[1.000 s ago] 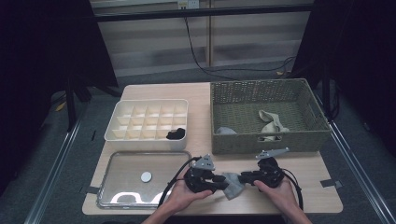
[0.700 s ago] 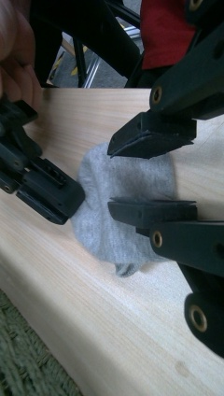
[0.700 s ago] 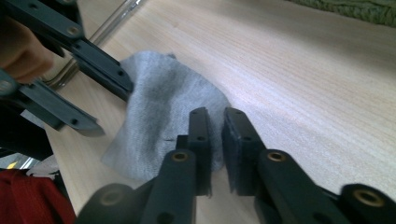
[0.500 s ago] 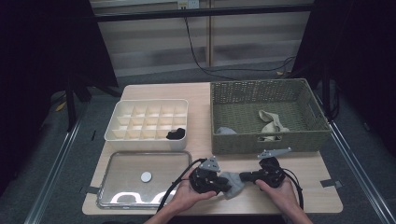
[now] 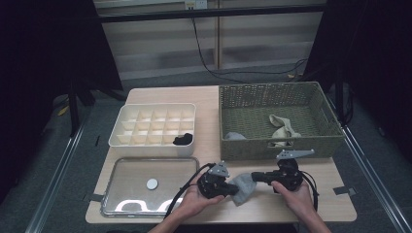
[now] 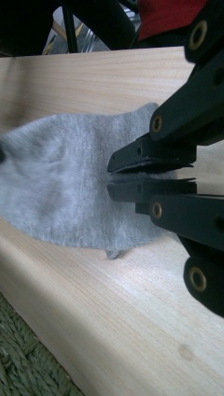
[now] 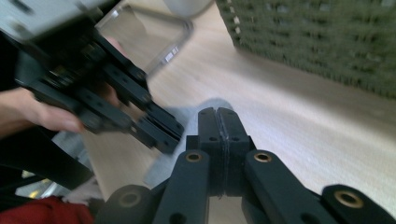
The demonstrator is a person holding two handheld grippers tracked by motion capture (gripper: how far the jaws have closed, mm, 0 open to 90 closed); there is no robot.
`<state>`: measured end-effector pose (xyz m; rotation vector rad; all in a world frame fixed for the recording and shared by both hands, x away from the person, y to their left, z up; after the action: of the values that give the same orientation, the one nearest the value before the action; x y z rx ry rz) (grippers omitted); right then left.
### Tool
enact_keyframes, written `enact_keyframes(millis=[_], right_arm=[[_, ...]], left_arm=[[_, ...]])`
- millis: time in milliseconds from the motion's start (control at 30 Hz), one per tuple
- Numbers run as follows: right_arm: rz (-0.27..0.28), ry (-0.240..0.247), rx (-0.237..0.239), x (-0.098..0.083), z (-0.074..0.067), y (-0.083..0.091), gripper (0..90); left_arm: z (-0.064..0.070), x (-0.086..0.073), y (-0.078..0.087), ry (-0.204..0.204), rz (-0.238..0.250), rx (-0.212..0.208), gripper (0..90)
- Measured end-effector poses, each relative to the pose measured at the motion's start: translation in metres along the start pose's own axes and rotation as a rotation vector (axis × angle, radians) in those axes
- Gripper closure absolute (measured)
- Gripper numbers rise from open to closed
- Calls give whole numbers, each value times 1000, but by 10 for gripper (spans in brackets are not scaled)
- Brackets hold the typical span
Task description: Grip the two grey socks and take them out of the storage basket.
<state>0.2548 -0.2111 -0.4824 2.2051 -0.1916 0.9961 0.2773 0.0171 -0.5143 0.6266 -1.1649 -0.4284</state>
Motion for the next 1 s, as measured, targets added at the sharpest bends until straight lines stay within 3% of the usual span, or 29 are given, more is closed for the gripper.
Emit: enact_keyframes(millis=[33, 67, 233, 433, 533, 700, 767, 933, 1000], right_arm=[[8, 0, 5, 1, -1, 1, 900], [14, 8, 8, 2, -1, 2, 900], [38, 16, 21, 7, -5, 7, 900], [53, 17, 28, 10, -7, 9, 900], [54, 21, 29, 11, -9, 8, 900], [59, 27, 26, 13, -10, 8, 900], [60, 30, 21, 13, -10, 9, 900], [65, 31, 24, 16, -14, 8, 900], [62, 40, 31, 17, -17, 6, 900]], left_arm=[[-1, 1, 0, -17, -14, 3, 844], [-1, 2, -3, -6, 3, -10, 844], [-1, 9, -9, -18, -13, -6, 844], [0, 12, -12, -16, 5, -1, 812], [2, 12, -2, -27, 8, 2, 785], [0, 8, 23, 7, 49, 3, 793], [0, 2, 30, -4, 23, 13, 814], [-2, -8, 30, 1, -11, 12, 845], [-4, -7, 26, 14, 4, 11, 857]])
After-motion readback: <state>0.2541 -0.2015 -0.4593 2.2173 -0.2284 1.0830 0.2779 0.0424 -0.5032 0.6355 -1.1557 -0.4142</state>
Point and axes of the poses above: each handheld gripper's, and its own axes: y roughly backward along the jaws, x roughly out of its top, z roughly to its right, the point moved 2 cm from there along -y, roughly forward along the jaws, and after that the axes turned 1 degree about y, right-handed, at the moved point
